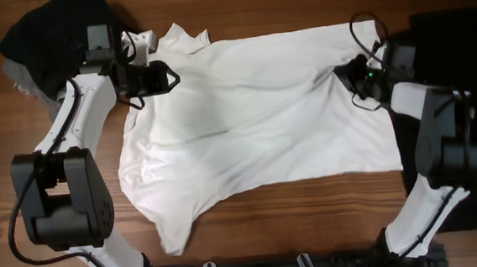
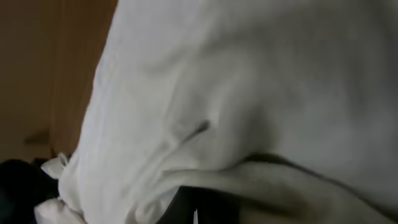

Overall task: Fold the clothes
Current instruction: 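Grasp the shirt's left and right sides with both grippers to flatten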

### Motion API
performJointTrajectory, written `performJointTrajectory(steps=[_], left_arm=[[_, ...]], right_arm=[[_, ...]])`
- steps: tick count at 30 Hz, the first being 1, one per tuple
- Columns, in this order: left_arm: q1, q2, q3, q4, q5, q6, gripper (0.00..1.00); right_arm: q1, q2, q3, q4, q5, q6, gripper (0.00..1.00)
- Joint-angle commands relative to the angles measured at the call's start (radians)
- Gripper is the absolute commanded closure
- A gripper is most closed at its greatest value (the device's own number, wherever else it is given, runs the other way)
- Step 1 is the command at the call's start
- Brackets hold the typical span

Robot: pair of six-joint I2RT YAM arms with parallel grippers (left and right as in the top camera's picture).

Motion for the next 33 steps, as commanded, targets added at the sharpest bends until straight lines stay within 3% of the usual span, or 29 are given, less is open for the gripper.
performJointTrajectory(steps=[1,2,5,10,12,16,18,21,24,26,27,28,29,30,31,33], left_arm=[[-0.025,-0.027,0.006,-0.017,-0.013,0.025,0.61],[-0.025,-0.028,0.006,-0.024,-0.032,0.025,0.61],[0.001,-0.049,0.006,-0.082,-0.138,0.025,0.62],[0.111,-0.127,0.006,-0.221,-0.161,0.024,0.62],[0.147,-0.134,0.006,-0.275,-0.161,0.025,0.63],[0.175,-0.122,-0.019,-0.314,-0.204,0.051,0.75],[0.174,-0.114,-0.033,-0.291,-0.217,0.05,0.78],[0.174,-0.109,-0.034,-0.29,-0.217,0.05,0.8],[0.174,-0.109,-0.033,-0.29,-0.217,0.05,0.76],[0.174,-0.109,-0.033,-0.285,-0.217,0.05,0.73],[0.174,-0.109,-0.033,-0.281,-0.217,0.05,0.73],[0.174,-0.109,-0.033,-0.277,-0.217,0.05,0.72],[0.174,-0.109,-0.033,-0.275,-0.217,0.05,0.71],[0.174,-0.109,-0.033,-0.277,-0.217,0.05,0.71],[0.174,-0.109,-0.033,-0.279,-0.217,0.05,0.71],[0.174,-0.109,-0.033,-0.28,-0.217,0.05,0.69]], right_arm=[[0.035,0.064,0.124,-0.037,0.032,-0.03,0.96],[0.035,0.055,0.157,-0.07,0.01,-0.052,0.96],[0.021,-0.026,0.232,-0.239,-0.037,-0.171,0.83],[-0.011,-0.275,0.239,-0.608,-0.026,-0.447,0.66],[-0.011,-0.348,0.239,-0.77,0.032,-0.458,0.65],[-0.011,-0.394,0.216,-1.202,0.248,-0.449,0.63],[-0.011,-0.383,0.145,-1.239,0.309,-0.449,0.62],[-0.011,-0.363,-0.013,-1.16,0.307,-0.42,0.62],[-0.011,-0.358,-0.152,-1.046,0.282,-0.402,0.37],[-0.011,-0.358,-0.204,-0.99,0.283,-0.376,0.32],[-0.011,-0.358,-0.226,-0.962,0.283,-0.361,0.32],[-0.011,-0.358,-0.243,-0.94,0.29,-0.344,0.41],[-0.011,-0.358,-0.259,-0.929,0.322,-0.322,0.73],[-0.012,-0.358,-0.259,-0.952,0.38,-0.317,0.9],[-0.012,-0.358,-0.259,-0.978,0.43,-0.299,0.96],[-0.017,-0.358,-0.241,-1.059,0.527,-0.266,0.96]])
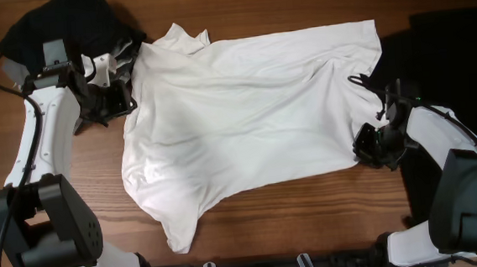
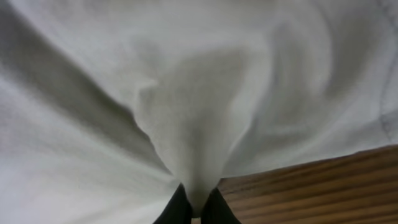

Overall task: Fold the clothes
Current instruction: 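Grasp the shirt's left and right sides with both grippers to flatten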

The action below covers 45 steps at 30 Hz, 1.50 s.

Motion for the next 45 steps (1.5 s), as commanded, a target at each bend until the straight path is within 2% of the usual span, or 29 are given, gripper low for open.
performJointTrajectory(steps=[1,4,6,7,8,10,13,16,20,22,25,28,30,33,37,38,39,41,45], left_arm=[[0.0,0.011,-0.01,0.002,-0.002,0.015,0.68],[0.0,0.011,-0.01,-0.007,-0.002,0.015,0.66],[0.0,0.011,-0.01,-0.018,-0.002,0.015,0.69],[-0.004,0.011,-0.013,-0.024,-0.002,0.016,0.72],[-0.008,0.011,-0.019,-0.022,-0.002,0.016,0.72],[-0.025,0.011,-0.059,0.014,-0.004,0.059,0.71],[-0.048,0.018,-0.127,0.119,-0.006,0.065,0.72],[-0.073,0.065,-0.201,0.259,-0.014,0.064,0.94],[-0.07,0.166,-0.216,0.364,-0.022,0.062,0.96],[-0.069,0.196,-0.216,0.416,-0.079,0.023,0.96],[-0.069,0.215,-0.216,0.506,-0.209,-0.042,0.96],[-0.072,0.211,-0.17,0.517,-0.187,-0.047,0.96],[-0.075,0.204,-0.124,0.451,-0.159,-0.045,0.89],[-0.079,0.175,-0.062,0.295,-0.148,-0.045,0.76],[-0.055,0.091,-0.031,0.081,-0.149,-0.045,0.59],[-0.034,0.079,-0.031,0.013,-0.162,-0.045,0.66],[-0.022,0.081,-0.035,-0.005,-0.167,-0.045,0.78],[-0.004,0.091,-0.07,0.018,-0.161,-0.046,0.92],[0.002,0.12,-0.176,0.16,-0.13,-0.046,0.96]], right_arm=[[-0.004,0.043,-0.011,-0.114,0.238,0.079,0.96],[-0.005,0.039,0.031,-0.192,0.286,0.128,0.96],[-0.008,0.033,0.052,-0.191,0.244,0.131,0.78],[-0.014,0.03,0.066,-0.19,0.225,0.13,0.6],[-0.017,0.026,0.075,-0.192,0.222,0.129,0.54],[-0.026,0.008,0.089,-0.199,0.212,0.103,0.5],[-0.026,-0.028,0.093,-0.186,0.148,0.037,0.51],[-0.027,-0.095,0.093,-0.179,0.087,-0.055,0.56],[-0.026,-0.16,0.093,-0.165,0.049,-0.109,0.64],[-0.026,-0.166,0.093,-0.154,0.018,-0.132,0.66],[-0.026,-0.166,0.093,-0.12,-0.109,-0.215,0.67],[-0.024,-0.166,0.093,-0.077,-0.261,-0.303,0.67],[-0.018,-0.166,0.093,-0.054,-0.357,-0.381,0.67],[0.009,-0.166,0.091,-0.05,-0.369,-0.372,0.68],[0.095,-0.165,0.05,-0.041,-0.38,-0.367,0.75],[0.135,-0.164,0.025,-0.031,-0.368,-0.326,0.77],[0.153,-0.164,0.008,-0.018,-0.345,-0.276,0.78],[0.174,-0.163,-0.03,0.026,-0.322,-0.211,0.78],[0.18,-0.163,-0.12,0.111,-0.323,-0.181,0.78]])
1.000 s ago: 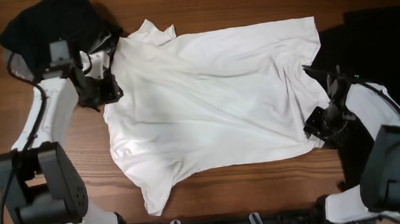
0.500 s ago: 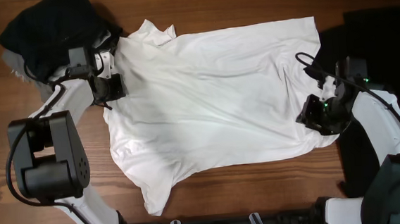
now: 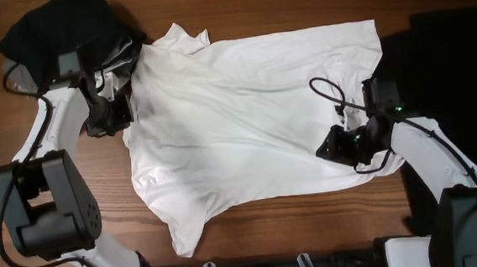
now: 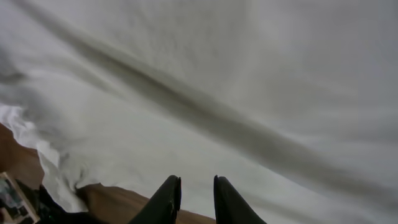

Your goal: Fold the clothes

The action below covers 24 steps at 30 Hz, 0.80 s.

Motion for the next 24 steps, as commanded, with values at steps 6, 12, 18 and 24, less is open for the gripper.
performJointTrajectory(steps=[6,12,18,24], left_arm=[[0.0,0.1,-0.126,0.185,-0.05,0.0,0.96],[0.046,0.1,-0.1,0.172,-0.326,-0.085,0.96],[0.06,0.049,0.05,0.076,-0.161,-0.089,0.71],[0.054,0.001,0.094,-0.133,0.029,-0.089,0.51]], right_arm=[[0.003,-0.006,-0.168,0.127,0.076,0.224,0.79],[0.003,-0.003,-0.226,0.132,0.201,0.447,0.79],[0.003,-0.002,-0.235,0.136,0.222,0.509,0.78],[0.003,-0.016,-0.195,0.155,0.109,0.33,0.74]])
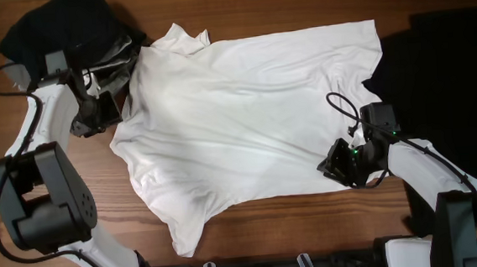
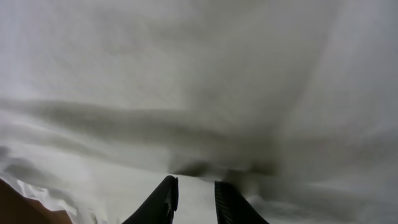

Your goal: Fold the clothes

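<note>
A white T-shirt [image 1: 245, 108] lies spread on the wooden table [image 1: 312, 229], collar towards the upper left. My left gripper [image 1: 96, 116] sits at the shirt's left edge by the sleeve; the overhead view does not show how its jaws stand. My right gripper [image 1: 335, 165] rests on the shirt's lower right part, near the hem. In the right wrist view its black fingertips [image 2: 165, 198] stand a little apart, with wrinkled white shirt cloth [image 2: 186, 74] under and between them.
A black garment [image 1: 59, 28] is heaped at the upper left, with a greyish cloth [image 1: 111, 56] beside it. More black cloth [image 1: 445, 77] covers the right side of the table. Bare wood shows along the front edge and the far edge.
The shirt's left edge now reaches further left, beside my left gripper, which shifted slightly left. My right gripper moved a little nearer the hem, its fingers still apart on the cloth.
At first my left gripper was at the collar side and my right at the shirt's right edge. Then the right gripper was shut on a pinch of cloth by the lower right corner. Later it lay open on the shirt. The shirt now lies wider on the left.
</note>
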### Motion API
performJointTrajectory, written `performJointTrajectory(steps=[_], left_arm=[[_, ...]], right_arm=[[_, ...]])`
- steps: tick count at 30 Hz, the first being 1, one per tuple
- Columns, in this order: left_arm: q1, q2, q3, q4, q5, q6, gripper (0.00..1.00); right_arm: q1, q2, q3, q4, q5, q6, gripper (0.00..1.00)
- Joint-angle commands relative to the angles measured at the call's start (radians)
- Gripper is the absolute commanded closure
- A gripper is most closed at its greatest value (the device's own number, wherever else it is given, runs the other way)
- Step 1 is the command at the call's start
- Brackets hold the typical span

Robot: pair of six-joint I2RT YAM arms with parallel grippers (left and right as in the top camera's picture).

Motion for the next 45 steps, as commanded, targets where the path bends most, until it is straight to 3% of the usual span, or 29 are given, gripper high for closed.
performJointTrajectory(steps=[1,5,9,18,23,25,27,28,31,37,41,45], left_arm=[[0.0,-0.049,0.02,-0.136,0.109,-0.005,0.51],[0.039,-0.048,0.014,-0.286,0.108,-0.006,0.55],[0.078,-0.048,-0.046,-0.314,0.124,0.003,0.58],[0.077,-0.048,-0.2,-0.169,0.154,0.036,0.53],[0.077,-0.047,-0.279,-0.017,0.221,0.035,0.6],[0.077,-0.047,-0.286,0.009,0.243,0.035,0.71],[0.078,-0.047,-0.286,0.015,0.243,0.035,0.95],[0.08,-0.047,-0.286,0.017,0.243,0.035,0.96],[0.094,-0.049,-0.286,0.007,0.236,0.027,0.96],[0.236,-0.08,-0.249,-0.034,0.111,-0.149,0.96],[0.315,-0.101,-0.236,0.013,0.114,-0.151,0.96],[0.313,-0.101,-0.236,0.038,0.109,-0.148,0.96]], right_arm=[[0.001,0.007,-0.002,-0.005,0.066,-0.088,0.74],[0.001,-0.009,0.043,-0.002,0.066,-0.09,0.73],[-0.004,-0.009,0.066,0.005,0.073,-0.089,0.72],[-0.025,-0.009,0.084,0.019,0.074,-0.108,0.7],[-0.025,-0.009,0.084,0.013,0.074,-0.114,0.7],[-0.025,-0.012,0.085,0.001,0.074,-0.113,0.71],[-0.025,-0.025,0.093,-0.022,0.075,-0.116,0.71],[-0.025,-0.038,0.101,-0.034,0.076,-0.117,0.71],[-0.025,-0.1,0.137,-0.084,0.1,-0.134,0.7],[-0.048,-0.198,0.24,-0.184,0.253,-0.146,0.64],[-0.147,-0.183,0.249,-0.151,0.251,-0.223,0.59],[-0.192,-0.12,0.249,-0.135,0.243,-0.326,0.55]])
